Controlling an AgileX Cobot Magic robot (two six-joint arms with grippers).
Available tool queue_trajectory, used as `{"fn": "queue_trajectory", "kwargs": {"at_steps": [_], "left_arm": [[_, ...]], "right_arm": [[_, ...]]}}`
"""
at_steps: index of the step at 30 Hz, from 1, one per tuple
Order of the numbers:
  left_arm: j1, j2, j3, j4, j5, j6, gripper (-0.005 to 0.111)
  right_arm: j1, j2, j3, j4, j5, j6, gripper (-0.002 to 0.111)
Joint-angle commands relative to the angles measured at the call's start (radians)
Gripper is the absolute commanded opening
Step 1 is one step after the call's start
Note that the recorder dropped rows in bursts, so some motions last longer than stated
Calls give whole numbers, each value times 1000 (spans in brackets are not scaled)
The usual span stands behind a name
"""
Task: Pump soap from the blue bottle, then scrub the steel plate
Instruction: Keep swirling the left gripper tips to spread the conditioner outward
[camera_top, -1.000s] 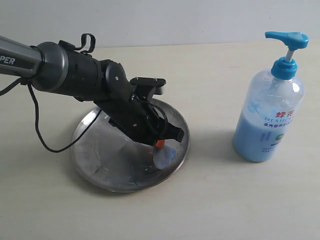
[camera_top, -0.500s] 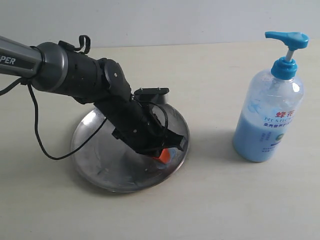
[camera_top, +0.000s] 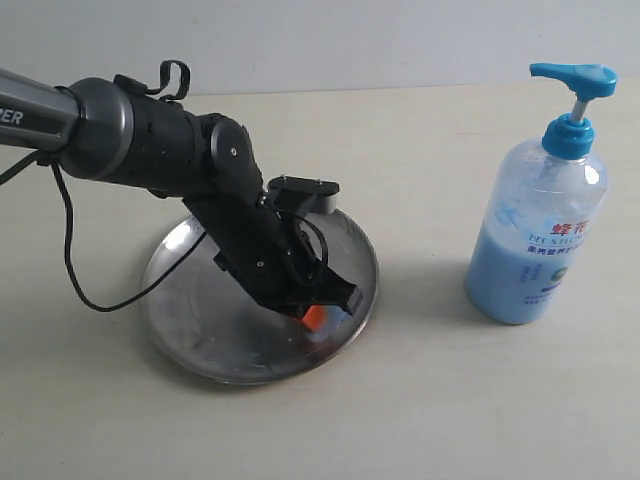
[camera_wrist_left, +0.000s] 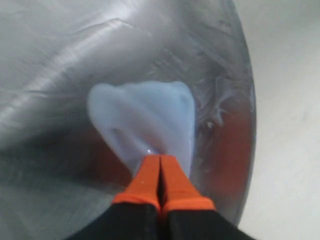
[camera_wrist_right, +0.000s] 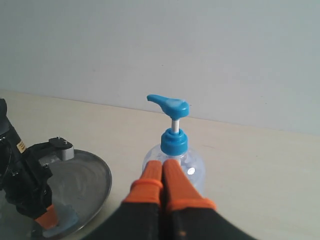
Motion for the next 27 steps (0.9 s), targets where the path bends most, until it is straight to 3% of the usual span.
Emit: {"fn": "queue_trajectory", "kwargs": {"at_steps": [1, 8, 16, 27], "left_arm": [[1, 23, 12, 130, -103, -77, 0], [1, 36, -22, 83, -141, -133, 0], [-1, 85, -159, -26, 26, -93, 0], [-1, 85, -181, -14, 237, -17, 0]], "right_arm": [[-4, -7, 5, 0, -7, -4, 0], [-4, -42, 5, 0, -11, -2, 0], [-4, -62, 17, -9, -24, -6, 0], [-4, -62, 17, -11, -24, -6, 0]]}}
